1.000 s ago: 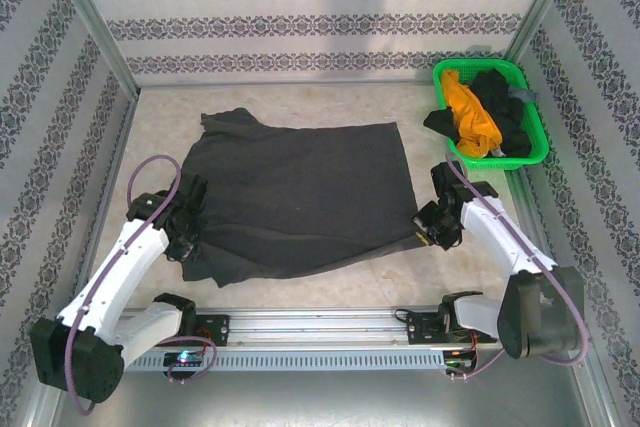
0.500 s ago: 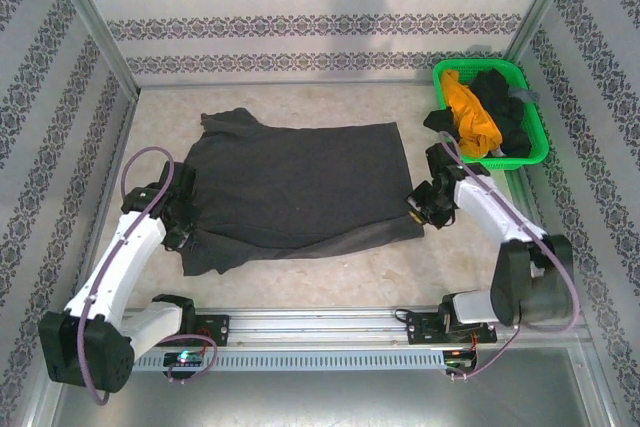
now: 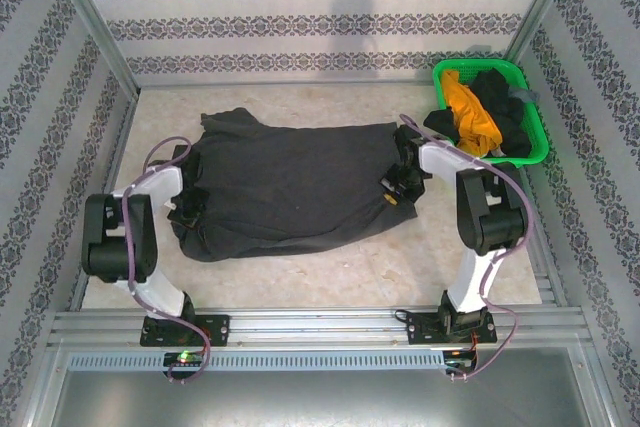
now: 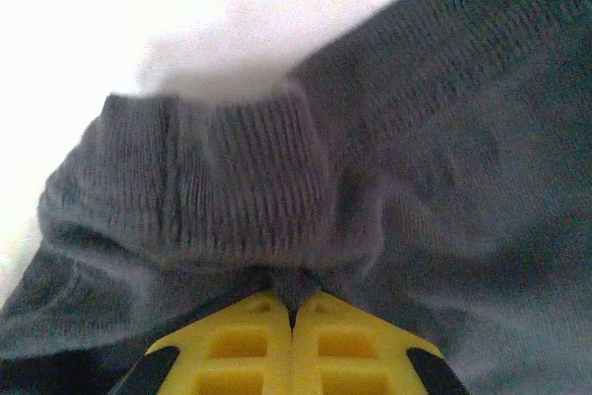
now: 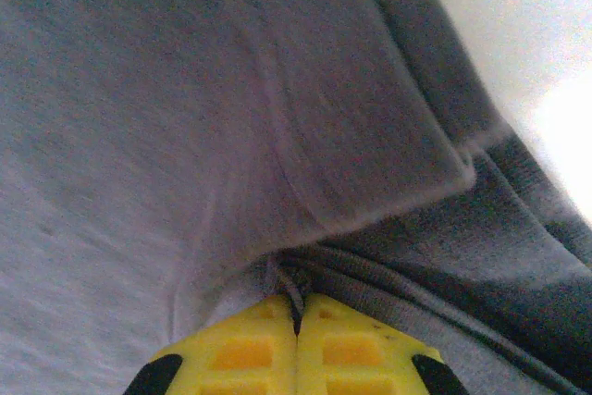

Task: Fold and stack the t-shirts

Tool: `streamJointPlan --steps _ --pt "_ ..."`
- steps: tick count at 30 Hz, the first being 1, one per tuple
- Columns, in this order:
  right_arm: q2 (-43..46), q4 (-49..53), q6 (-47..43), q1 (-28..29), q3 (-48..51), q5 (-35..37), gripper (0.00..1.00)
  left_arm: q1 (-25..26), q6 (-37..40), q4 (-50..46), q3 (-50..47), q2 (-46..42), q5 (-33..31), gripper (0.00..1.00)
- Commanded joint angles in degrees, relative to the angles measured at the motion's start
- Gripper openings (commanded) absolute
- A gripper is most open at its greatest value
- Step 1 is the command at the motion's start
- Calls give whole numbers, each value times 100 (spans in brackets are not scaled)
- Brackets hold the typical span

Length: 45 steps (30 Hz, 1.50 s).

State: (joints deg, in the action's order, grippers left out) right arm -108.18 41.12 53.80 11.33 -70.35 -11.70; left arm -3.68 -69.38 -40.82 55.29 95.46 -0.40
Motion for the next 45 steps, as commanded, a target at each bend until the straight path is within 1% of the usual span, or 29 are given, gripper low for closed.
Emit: streamJointPlan --steps 1,4,8,12,15,17,20,22,25,30,35,42,45 --pt "-610 295 150 -104 -537 107 0 -176 53 675 326 657 286 0" --pt "-1002 527 197 -189 -1142 74 0 -227 109 695 860 1169 273 0" --pt "-1533 490 392 -331 -1849 -200 0 -289 270 920 1647 1853 393 0" --pt "-2184 419 375 -429 -2728 -270 0 -351 572 1265 2376 2487 578 0" --pt "-2709 395 185 -492 -3560 -430 0 -399 956 1628 2721 2738 571 0" --pt "-2957 458 27 -525 -4070 -527 0 -491 1098 1822 2860 2887 844 0" --pt "-2907 480 -190 -577 -4399 -472 0 -528 1215 1823 2889 2705 918 0" --pt "-2590 340 -271 -613 -4233 -372 0 -528 1235 1792 2717 2361 897 0" --pt "-1907 118 -281 -659 -3671 -304 0 -511 1197 1543 2305 1633 803 0" --pt "-667 -80 -192 -659 -2315 -248 0 -485 920 724 1337 319 565 0" --pt "225 -68 -165 -655 -1035 -235 0 -432 575 176 202 -1071 473 0" --pt "1339 103 -331 -665 570 -52 0 -423 337 -1068 -954 -3013 362 0" --pt "1782 131 -421 -685 1144 8 0 -423 324 -1797 -1200 -3795 324 0"
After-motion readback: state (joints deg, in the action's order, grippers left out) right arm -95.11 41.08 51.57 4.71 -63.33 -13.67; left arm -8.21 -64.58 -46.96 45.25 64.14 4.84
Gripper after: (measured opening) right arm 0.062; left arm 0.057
